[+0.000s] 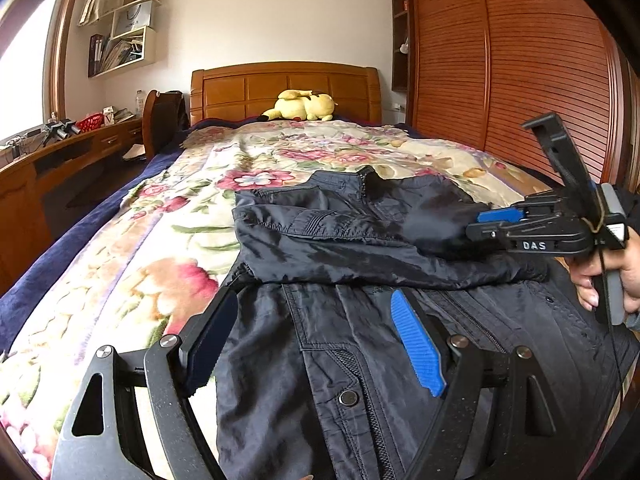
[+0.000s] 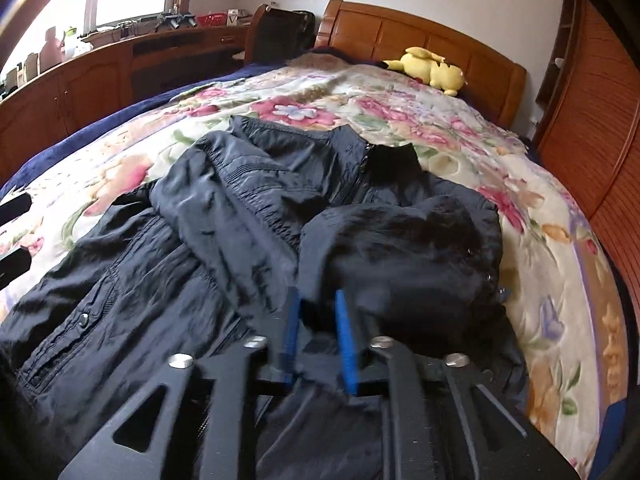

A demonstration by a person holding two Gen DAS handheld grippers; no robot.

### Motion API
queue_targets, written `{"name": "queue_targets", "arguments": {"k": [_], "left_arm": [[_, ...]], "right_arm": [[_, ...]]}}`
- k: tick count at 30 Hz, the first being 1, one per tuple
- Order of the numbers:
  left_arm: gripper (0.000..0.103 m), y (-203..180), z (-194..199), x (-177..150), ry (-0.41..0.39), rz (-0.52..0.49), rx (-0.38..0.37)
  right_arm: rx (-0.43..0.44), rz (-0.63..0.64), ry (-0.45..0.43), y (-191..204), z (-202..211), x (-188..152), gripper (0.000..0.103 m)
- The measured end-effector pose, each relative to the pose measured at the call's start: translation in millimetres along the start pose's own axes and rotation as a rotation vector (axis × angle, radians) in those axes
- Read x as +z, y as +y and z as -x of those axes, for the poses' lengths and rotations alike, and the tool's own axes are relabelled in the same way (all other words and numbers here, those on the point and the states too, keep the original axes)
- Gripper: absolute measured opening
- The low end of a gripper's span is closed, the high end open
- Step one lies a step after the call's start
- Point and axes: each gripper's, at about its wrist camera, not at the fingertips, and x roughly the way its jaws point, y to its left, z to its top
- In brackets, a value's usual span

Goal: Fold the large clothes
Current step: 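Carry the sleeve across the jacket body with the right tool and release, then open the right tool and lift it off the jacket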

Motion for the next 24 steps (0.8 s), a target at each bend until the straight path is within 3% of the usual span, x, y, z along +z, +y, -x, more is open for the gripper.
{"name": "queue_targets", "arguments": {"k": [2, 5, 13, 17, 24], "left_arm": [[0.080, 0, 0, 0, -0.001, -0.004, 0.001], [0.080, 1, 0, 0, -0.003, -0.005, 0.001], [0.080, 2, -2, 0, -0.001, -0.002, 0.002], [0.080, 2, -1, 1, 0.000, 0.002, 0.002], [0.080, 8, 2, 0, -0.004, 0.011, 0.001]], "right_arm": [[0.013, -0.001, -0.003, 2, 8, 3, 0.046], [-0.003, 0.018, -0.044, 4, 22, 5, 0.054], [-0.106, -0.089, -0.083, -22, 12, 31, 0.063], [-0.170, -0.156, -0.049, -34, -17, 34, 0.064], [-0.179, -0.287, 0.072, -47, -67, 31, 0.064]]}}
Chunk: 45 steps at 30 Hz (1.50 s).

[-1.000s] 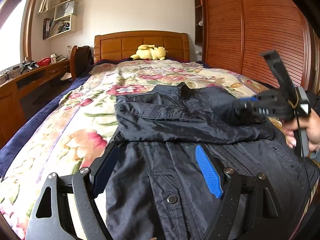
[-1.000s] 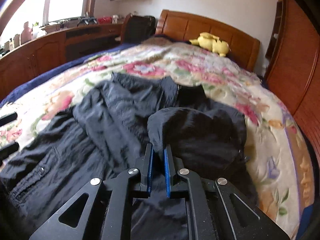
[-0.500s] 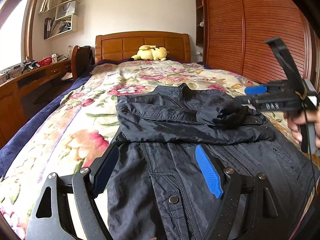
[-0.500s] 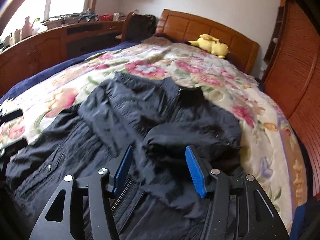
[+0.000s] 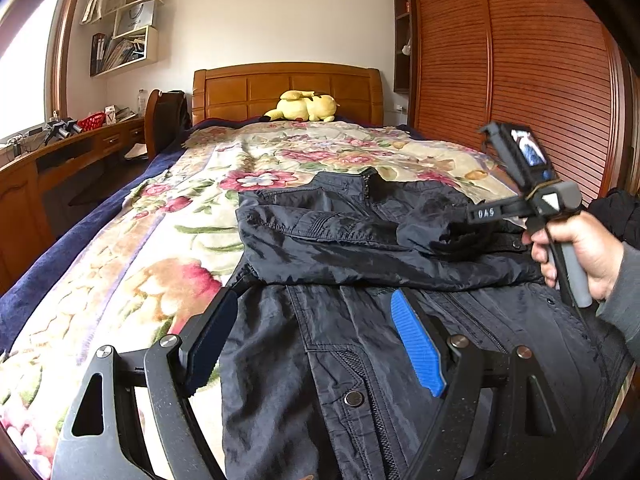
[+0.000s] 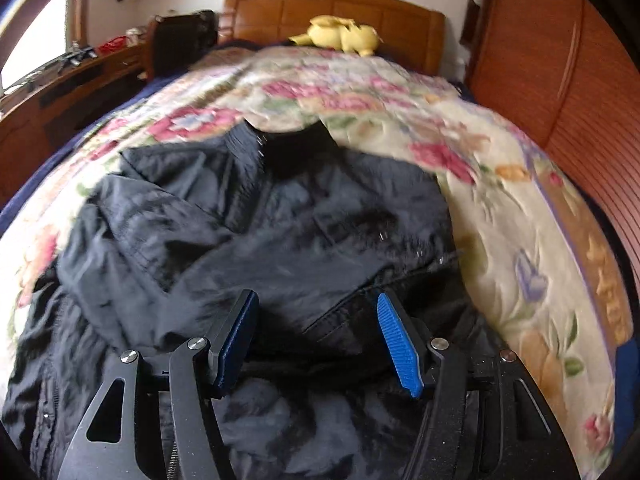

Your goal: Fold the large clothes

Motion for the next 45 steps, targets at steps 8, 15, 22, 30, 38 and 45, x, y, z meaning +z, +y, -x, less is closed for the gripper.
{"name": "queue_targets", "arguments": {"k": [8, 15, 22, 30, 38, 45], "left_arm": [[0.080, 8, 4, 3, -0.011, 0.021, -0.005], [0.080, 15, 9, 2, -0.016, 0.032, 0.002], [0.080, 24, 11, 4, -0.027, 0.047, 0.023], [0.080, 38, 12, 4, -0.035, 0.078, 0.041], [0.080, 44, 12, 4, -0.037, 0.092, 0.050], [0.080, 43, 14, 3, -0.035, 0.085, 0.051]], "right_arm": [[-0.002, 0.027, 0.082, -2, -26, 0, 0.064], [0.065, 0.032, 0.111, -9, -39, -7, 0.027], [0.082, 0.151, -0.078, 4, 7, 0, 0.012], [0.192, 0.294, -0.317, 45, 90, 13, 0.012], [0.351, 0.320, -0.378, 45, 126, -3, 0.012], [0.245, 0.284, -0.243, 30, 97, -15, 0.046]]}}
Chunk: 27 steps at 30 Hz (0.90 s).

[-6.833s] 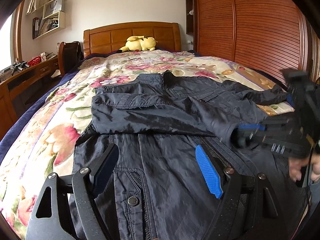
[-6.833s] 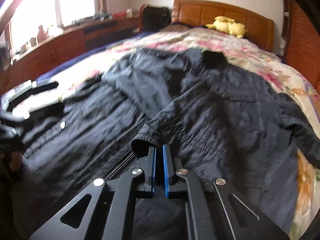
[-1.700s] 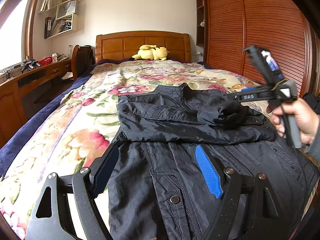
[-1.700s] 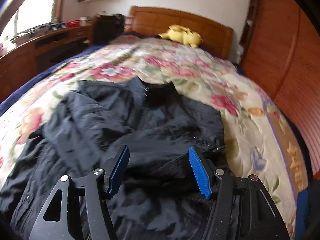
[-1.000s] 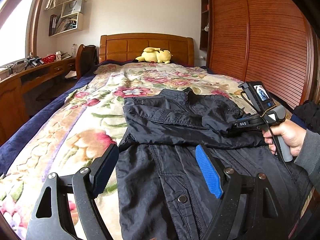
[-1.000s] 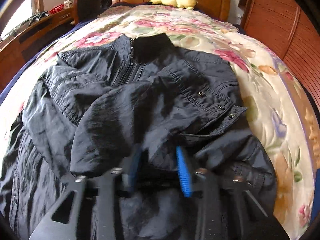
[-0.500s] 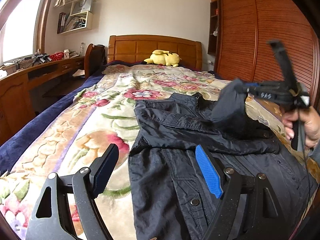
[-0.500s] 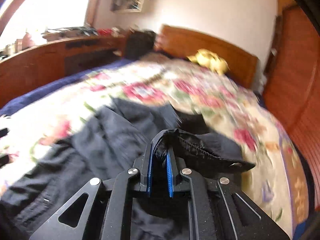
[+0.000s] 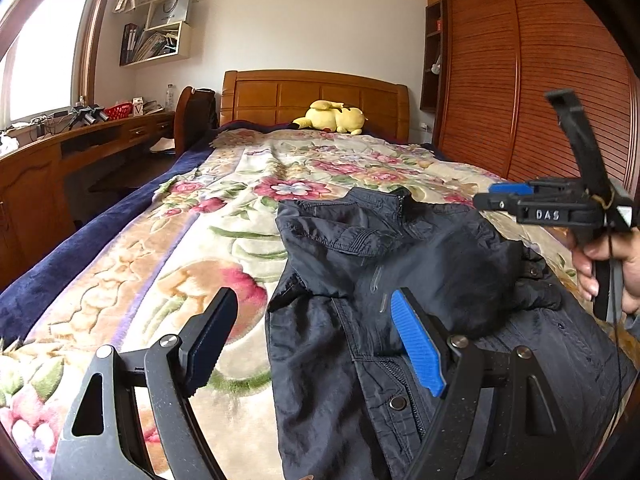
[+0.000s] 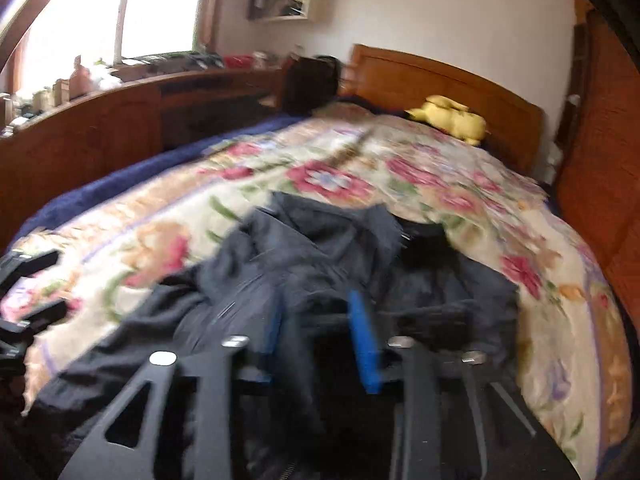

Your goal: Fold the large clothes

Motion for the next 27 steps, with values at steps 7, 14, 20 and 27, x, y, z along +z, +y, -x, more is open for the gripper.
{"name": "queue_targets", "arguments": {"k": [7, 14, 20, 27], "left_arm": [[0.080, 3, -1, 1, 0.001, 0.004, 0.007], [0.080, 19, 2, 3, -0.005, 0.028, 0.033], [0.080, 42, 5, 3, -0.009, 0.069, 0.064], [0.080, 61, 7, 2, -0.006, 0.107, 0.078]], "right_arm": [[-0.015, -0.023, 0.030, 10, -7, -22, 0.051], [0.140, 0.017, 0.067, 55, -24, -29, 0.051], [0.260, 0.063, 0.166, 82, -59, -37, 0.051], [0.260, 0.105, 0.231, 98, -89, -38, 0.051]]}}
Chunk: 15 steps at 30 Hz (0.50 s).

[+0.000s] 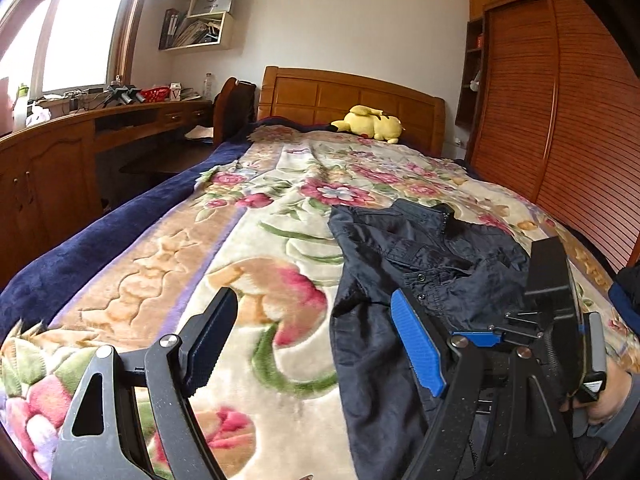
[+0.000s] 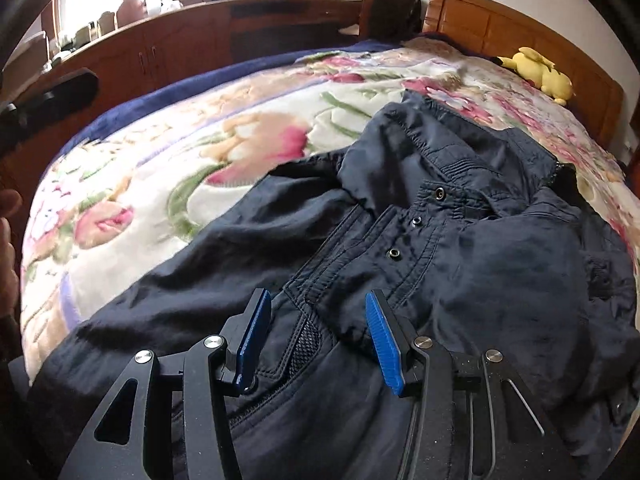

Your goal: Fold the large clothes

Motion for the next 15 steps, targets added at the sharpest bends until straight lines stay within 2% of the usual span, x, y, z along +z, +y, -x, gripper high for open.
{"name": "queue_targets", "arguments": {"k": [2, 3, 4, 5, 8, 11, 15], "left_arm": [[0.080, 2, 0, -1, 0.001, 0.000, 0.004], [0.080, 2, 0, -1, 0.002, 0.001, 0.005], [0.080, 4, 0, 0, 0.002, 0.002, 0.005], [0.080, 4, 1, -1, 0.003, 0.002, 0.005], [0.080, 3, 2, -1, 0.002, 0.001, 0.005], [0.080, 4, 2, -1, 0.002, -0.002, 0.007], [0.080, 4, 0, -1, 0.006, -0.004, 0.007]], "right_arm": [[-0.017, 0.001, 0.016, 1, -8, 1, 0.049], [-0.024, 0.006, 0.020, 4, -10, 1, 0.043], [-0.027, 0.016, 0.024, 5, -12, 2, 0.024], [-0.033, 0.027, 0.028, 7, -13, 1, 0.011], [-0.011, 0.030, -0.006, 10, -6, -1, 0.007], [0.088, -0.003, -0.086, 9, 18, -3, 0.006], [0.141, -0.011, -0.127, 14, 42, -10, 0.006]]}}
